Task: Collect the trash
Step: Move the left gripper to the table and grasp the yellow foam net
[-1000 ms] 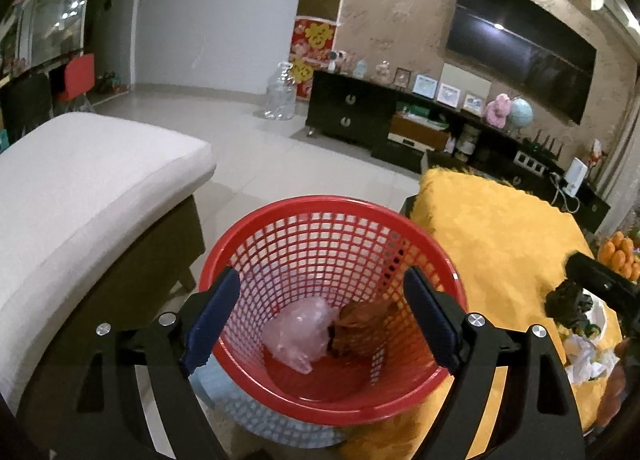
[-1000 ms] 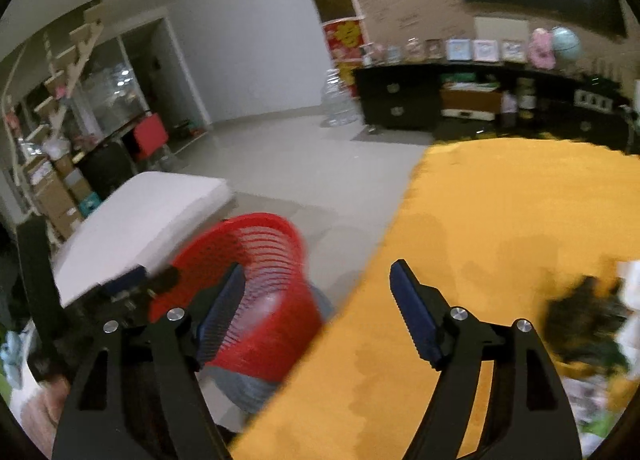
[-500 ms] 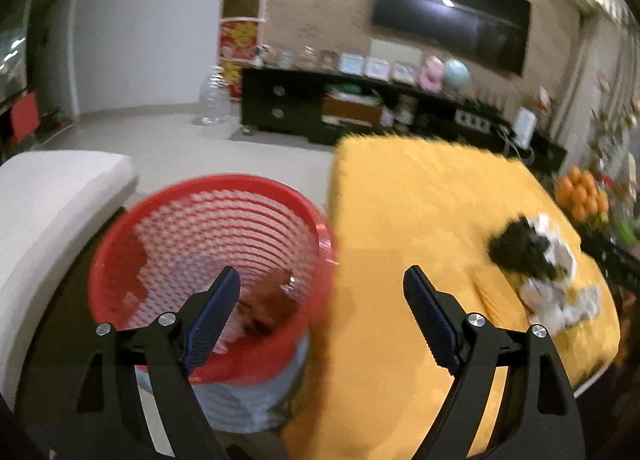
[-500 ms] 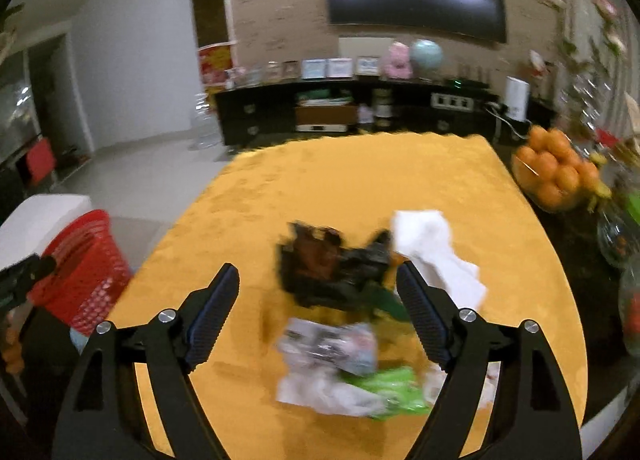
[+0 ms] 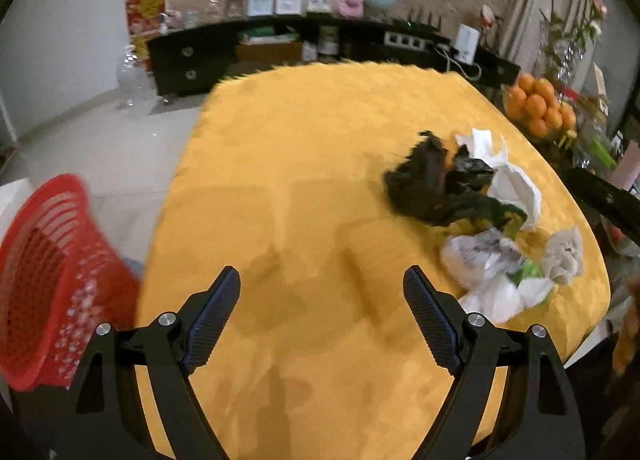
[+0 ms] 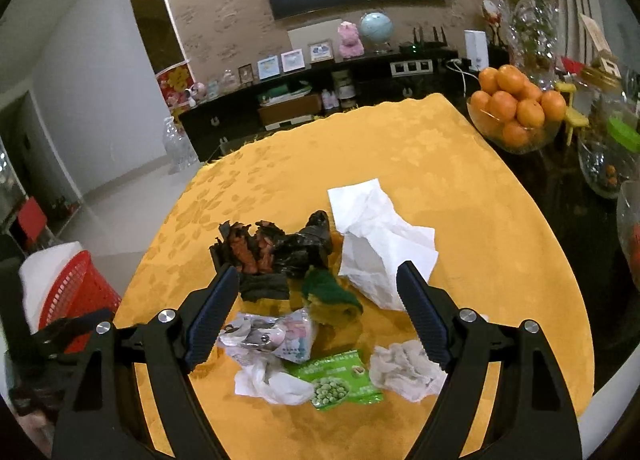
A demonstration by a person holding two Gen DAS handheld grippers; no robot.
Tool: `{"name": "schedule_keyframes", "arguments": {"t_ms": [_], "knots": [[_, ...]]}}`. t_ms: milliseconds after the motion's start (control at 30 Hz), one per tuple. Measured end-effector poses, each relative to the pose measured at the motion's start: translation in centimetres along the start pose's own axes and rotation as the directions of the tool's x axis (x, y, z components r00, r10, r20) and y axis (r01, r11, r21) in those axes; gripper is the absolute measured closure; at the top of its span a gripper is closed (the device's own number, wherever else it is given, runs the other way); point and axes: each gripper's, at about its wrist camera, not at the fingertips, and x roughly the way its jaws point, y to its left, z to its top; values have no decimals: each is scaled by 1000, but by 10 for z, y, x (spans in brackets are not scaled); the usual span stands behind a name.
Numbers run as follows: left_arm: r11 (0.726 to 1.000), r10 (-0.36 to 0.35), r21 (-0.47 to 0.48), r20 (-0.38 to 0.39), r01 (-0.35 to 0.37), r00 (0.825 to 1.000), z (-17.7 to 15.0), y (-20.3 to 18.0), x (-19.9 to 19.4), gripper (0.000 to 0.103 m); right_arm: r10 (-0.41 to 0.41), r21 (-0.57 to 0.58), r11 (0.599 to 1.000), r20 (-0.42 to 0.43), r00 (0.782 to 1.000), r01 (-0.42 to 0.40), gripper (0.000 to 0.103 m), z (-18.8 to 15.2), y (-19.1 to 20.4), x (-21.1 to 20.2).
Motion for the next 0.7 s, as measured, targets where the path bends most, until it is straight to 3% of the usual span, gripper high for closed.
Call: {"name": "schedule_keyframes", "arguments": {"t_ms": [233, 367, 433, 700], "knots": [[998, -2, 66, -63, 7, 998, 12, -33, 35, 26, 24, 35, 999, -2, 1000, -24, 24, 0, -14, -6], [995, -13, 93, -117, 24, 993, 8, -43, 50, 49, 35, 59, 998, -9, 999, -35, 24, 1, -22, -7], [996, -16, 85, -134, 27, 991, 5, -42, 55, 52, 36, 64, 997, -9, 999, -35, 24, 1, -24, -7], [997, -65, 44, -86, 69, 994, 6, -30, 41, 88, 41, 67, 997, -22, 999, -40, 24, 0, -25, -4]]}}
